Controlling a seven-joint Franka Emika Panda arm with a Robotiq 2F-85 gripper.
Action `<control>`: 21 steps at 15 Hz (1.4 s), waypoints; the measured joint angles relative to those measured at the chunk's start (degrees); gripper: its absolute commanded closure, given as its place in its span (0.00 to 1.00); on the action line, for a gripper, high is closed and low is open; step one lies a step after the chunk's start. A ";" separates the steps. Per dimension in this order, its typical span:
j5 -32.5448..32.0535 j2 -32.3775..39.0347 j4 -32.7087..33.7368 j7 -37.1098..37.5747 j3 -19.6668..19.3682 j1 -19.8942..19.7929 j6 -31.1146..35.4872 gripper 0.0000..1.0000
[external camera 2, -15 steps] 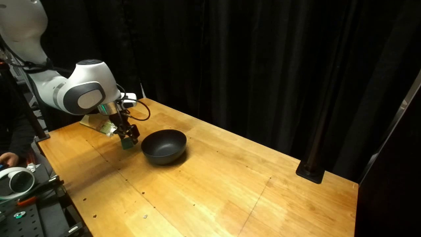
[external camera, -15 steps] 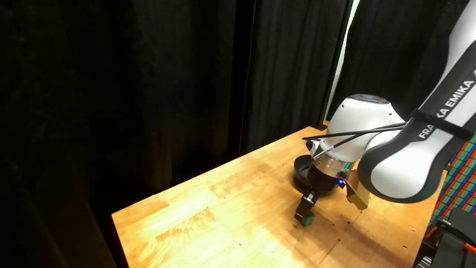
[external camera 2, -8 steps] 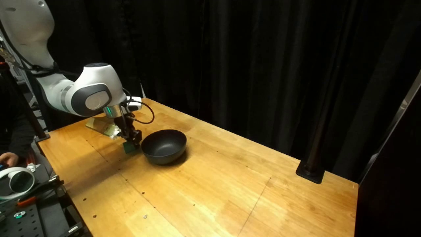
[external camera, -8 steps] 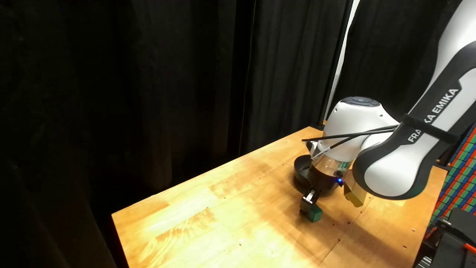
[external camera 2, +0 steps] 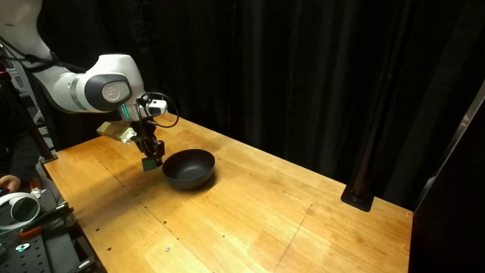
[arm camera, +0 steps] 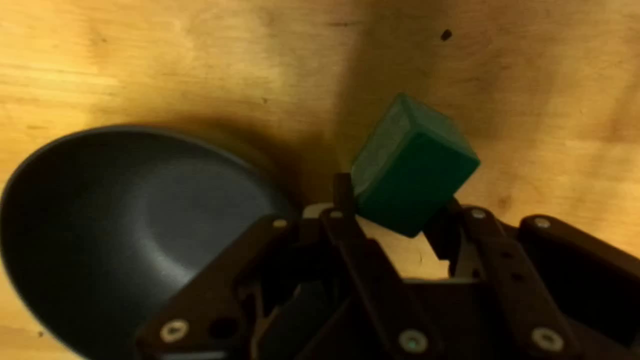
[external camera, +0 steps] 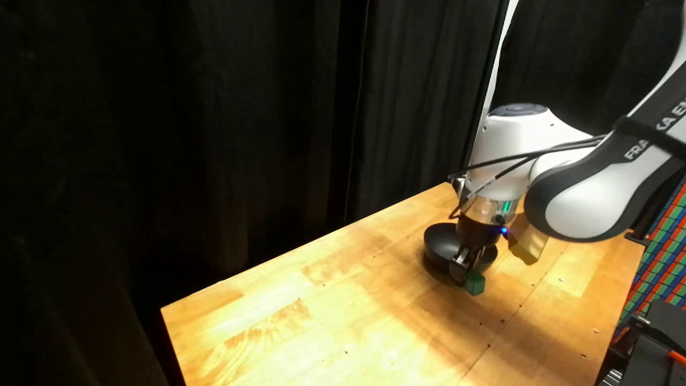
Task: Put the green block in the bowl
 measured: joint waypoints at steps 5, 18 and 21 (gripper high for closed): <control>-12.08 -5.79 1.66 10.37 -0.53 -2.65 2.53 0.83; -7.72 -5.32 7.58 6.38 2.44 -8.64 -12.14 0.00; 5.09 -11.52 9.10 -5.36 6.56 -13.06 -26.36 0.00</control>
